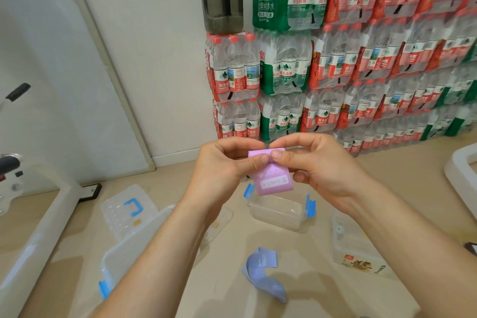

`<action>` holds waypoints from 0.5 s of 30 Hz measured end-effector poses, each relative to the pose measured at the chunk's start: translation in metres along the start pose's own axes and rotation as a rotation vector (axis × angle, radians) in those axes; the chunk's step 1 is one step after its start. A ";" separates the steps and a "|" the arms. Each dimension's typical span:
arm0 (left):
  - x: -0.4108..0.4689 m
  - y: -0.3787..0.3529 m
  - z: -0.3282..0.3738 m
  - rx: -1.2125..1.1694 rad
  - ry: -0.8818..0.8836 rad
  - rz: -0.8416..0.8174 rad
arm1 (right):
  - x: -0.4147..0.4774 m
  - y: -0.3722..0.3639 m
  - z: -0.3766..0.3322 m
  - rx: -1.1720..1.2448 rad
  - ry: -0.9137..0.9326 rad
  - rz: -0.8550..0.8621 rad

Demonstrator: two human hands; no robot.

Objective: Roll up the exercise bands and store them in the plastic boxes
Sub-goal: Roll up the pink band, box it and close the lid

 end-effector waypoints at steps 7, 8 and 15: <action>-0.003 -0.003 0.005 0.079 0.003 -0.032 | 0.001 -0.002 -0.002 -0.006 0.026 -0.011; -0.003 -0.002 0.005 0.071 -0.001 -0.027 | 0.001 -0.003 -0.001 0.001 0.023 -0.022; -0.003 0.001 0.005 0.075 -0.008 -0.037 | 0.000 -0.003 0.005 -0.009 -0.049 -0.072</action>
Point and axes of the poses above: each hand's wrist, its own x-axis towards the middle knuckle, its own y-axis out of the back of the hand, z = x × y, the point moved 10 cm from there along x, towards the middle knuckle
